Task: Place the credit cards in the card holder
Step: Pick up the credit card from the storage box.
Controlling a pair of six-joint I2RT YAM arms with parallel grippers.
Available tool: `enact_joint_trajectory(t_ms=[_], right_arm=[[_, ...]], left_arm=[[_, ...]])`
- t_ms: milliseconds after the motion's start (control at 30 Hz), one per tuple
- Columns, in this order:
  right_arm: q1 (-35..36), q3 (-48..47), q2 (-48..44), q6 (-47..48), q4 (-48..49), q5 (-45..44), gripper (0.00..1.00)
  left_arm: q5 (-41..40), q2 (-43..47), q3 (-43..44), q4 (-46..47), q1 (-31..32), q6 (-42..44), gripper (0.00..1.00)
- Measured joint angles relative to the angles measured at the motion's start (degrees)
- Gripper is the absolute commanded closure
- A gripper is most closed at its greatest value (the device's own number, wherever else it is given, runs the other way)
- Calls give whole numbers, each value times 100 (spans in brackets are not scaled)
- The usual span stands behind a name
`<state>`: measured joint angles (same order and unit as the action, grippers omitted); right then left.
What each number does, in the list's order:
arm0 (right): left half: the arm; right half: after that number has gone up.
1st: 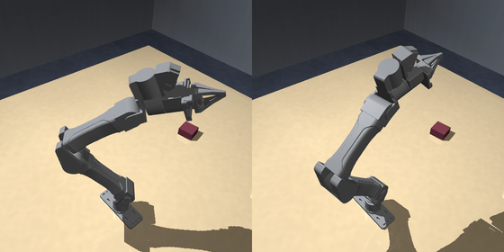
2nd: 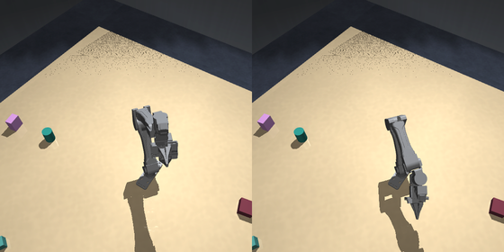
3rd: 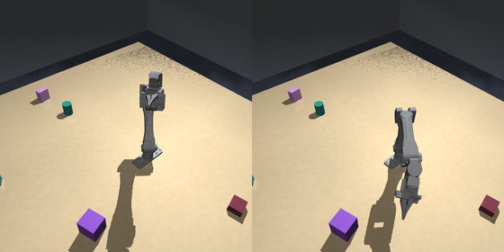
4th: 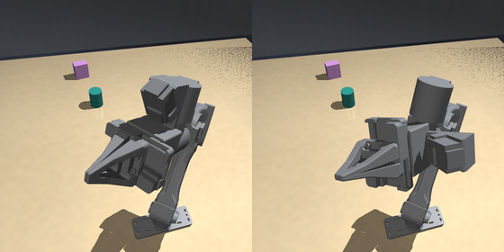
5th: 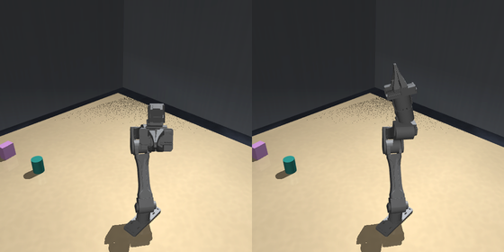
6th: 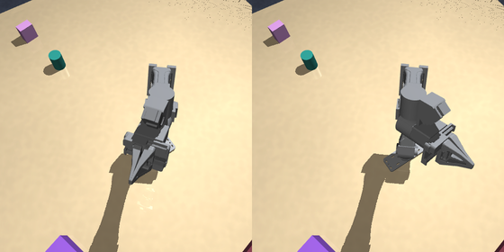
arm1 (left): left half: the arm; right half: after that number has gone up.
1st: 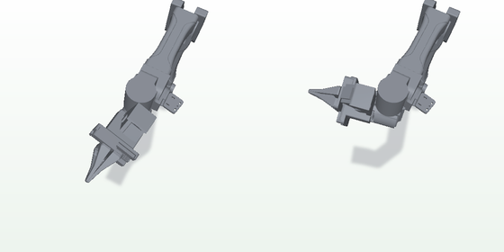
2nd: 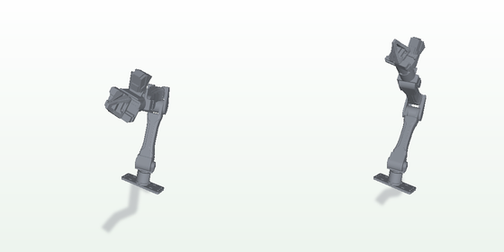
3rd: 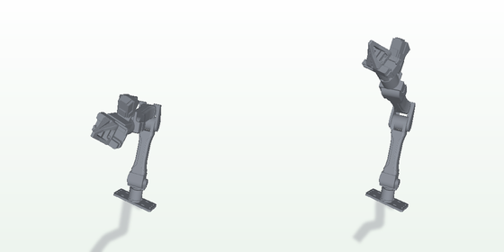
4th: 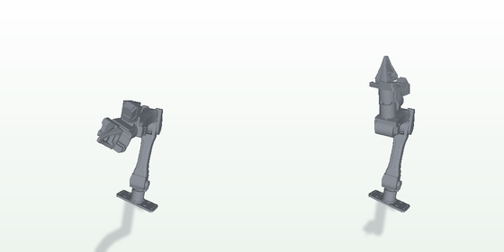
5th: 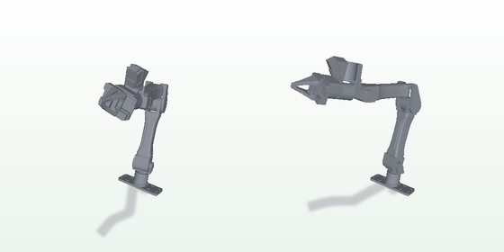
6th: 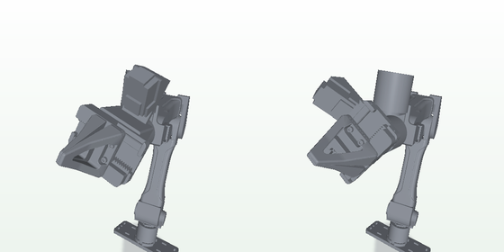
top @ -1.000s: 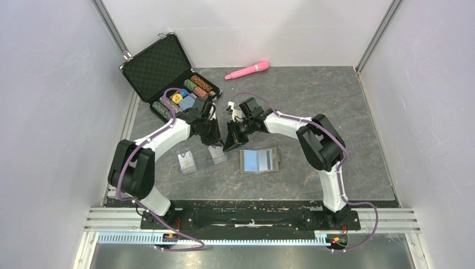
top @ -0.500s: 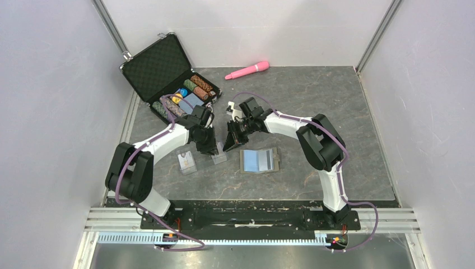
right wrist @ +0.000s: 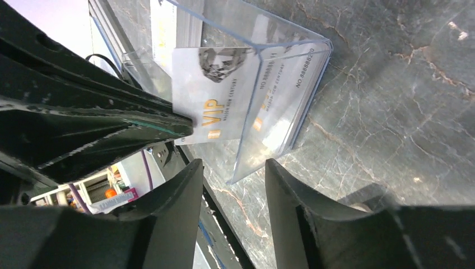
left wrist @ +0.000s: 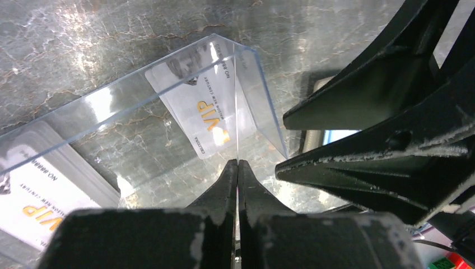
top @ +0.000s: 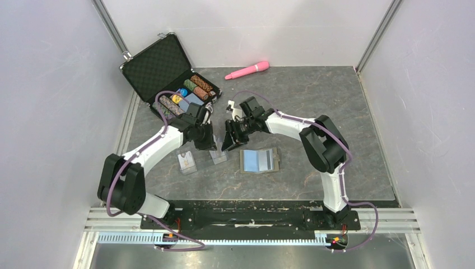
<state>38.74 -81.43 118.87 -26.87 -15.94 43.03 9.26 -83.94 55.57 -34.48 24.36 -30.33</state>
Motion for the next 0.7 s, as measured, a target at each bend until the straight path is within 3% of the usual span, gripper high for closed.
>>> enact_joint_trajectory(t_ms=[167, 367, 533, 700], right_arm=[[-177, 323, -588, -39, 186, -76, 30], [-737, 1169, -1650, -343, 1095, 136, 22], [-1327, 2304, -2468, -970, 2212, 621, 25], [-1585, 2804, -2791, -1405, 2929, 1080, 40]], left_arm=[[0, 581, 109, -175, 0, 0, 98], [461, 1167, 201, -22, -13, 2, 98], [1641, 1248, 118, 815, -17, -76, 98], [2756, 1252, -319, 2234, -17, -640, 98]])
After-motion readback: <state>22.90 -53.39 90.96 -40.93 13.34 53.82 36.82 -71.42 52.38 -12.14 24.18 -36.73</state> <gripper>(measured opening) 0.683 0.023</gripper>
